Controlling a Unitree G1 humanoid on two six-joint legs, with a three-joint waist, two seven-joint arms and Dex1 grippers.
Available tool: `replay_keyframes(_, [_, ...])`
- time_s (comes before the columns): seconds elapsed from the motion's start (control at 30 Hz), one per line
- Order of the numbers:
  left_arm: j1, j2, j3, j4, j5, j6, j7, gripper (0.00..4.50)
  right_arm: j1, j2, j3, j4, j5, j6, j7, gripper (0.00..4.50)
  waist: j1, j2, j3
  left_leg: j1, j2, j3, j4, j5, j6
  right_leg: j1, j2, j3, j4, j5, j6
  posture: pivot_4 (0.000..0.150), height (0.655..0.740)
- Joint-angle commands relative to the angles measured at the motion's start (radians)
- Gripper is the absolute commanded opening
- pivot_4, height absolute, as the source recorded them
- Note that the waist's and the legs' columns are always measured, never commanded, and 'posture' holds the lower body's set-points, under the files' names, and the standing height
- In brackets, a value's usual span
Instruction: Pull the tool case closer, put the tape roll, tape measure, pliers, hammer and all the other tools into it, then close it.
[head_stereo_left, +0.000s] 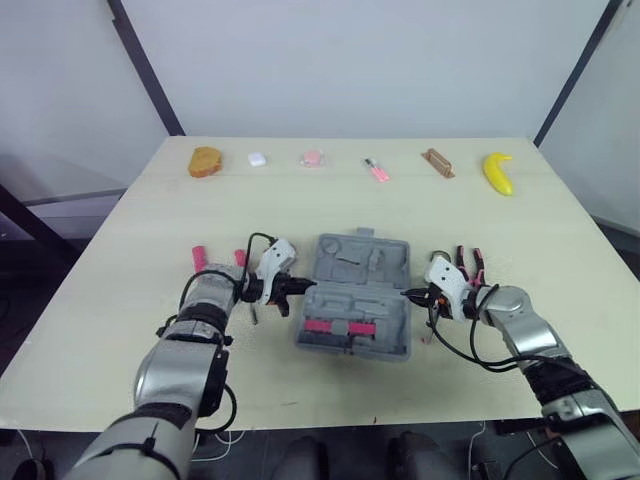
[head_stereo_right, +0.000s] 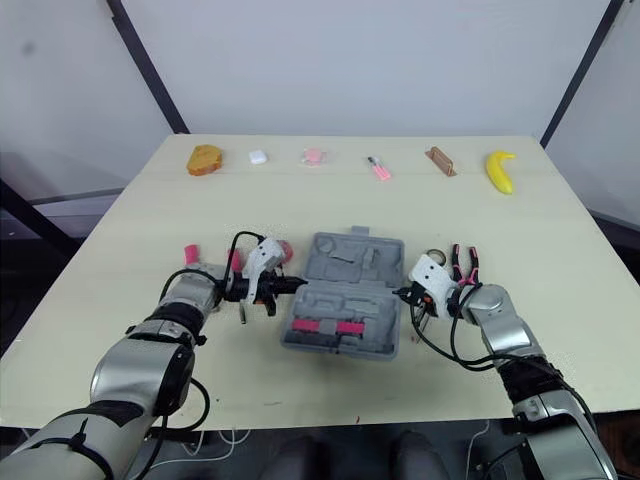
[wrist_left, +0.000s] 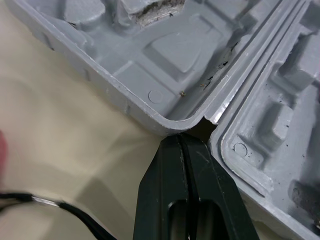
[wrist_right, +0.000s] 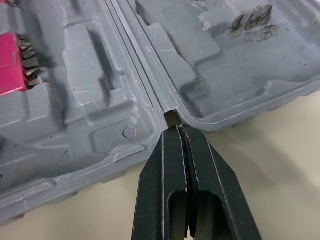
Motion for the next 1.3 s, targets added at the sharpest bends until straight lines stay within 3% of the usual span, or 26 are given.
replay_keyframes(0.03, [0.046, -0.013, -0.033, -0.066, -0.008, 0.024, -0.055, 0.04, 0.007, 0.010, 0.019, -0.089, 0.038, 0.020, 0.030, 0.00, 0.000, 0.000, 0.000, 0.000, 0.000, 0.000, 0.000, 0.000, 0.000, 0.000, 0.000, 0.000, 0.000, 0.000, 0.000, 0.150, 0.7400])
replay_keyframes(0.7, [0.429, 0.021, -0.057, -0.781, -0.155, 0.387, -0.051, 0.04, 0.129, -0.042, 0.033, -0.289, 0.087, 0.153, 0.081, 0.00, 0.005, 0.000, 0.000, 0.000, 0.000, 0.000, 0.003, 0.000, 0.001, 0.000, 0.000, 0.001, 0.001, 0.000, 0.000, 0.150, 0.7400])
replay_keyframes(1.3, [0.557, 0.073, -0.116, -0.988, -0.210, 0.493, -0.024, 0.04, 0.208, -0.123, 0.045, -0.413, 0.135, 0.250, 0.120, 0.00, 0.010, 0.000, 0.000, 0.000, 0.000, 0.000, 0.004, -0.001, 0.001, 0.001, 0.000, 0.001, 0.001, 0.000, 0.000, 0.150, 0.7400])
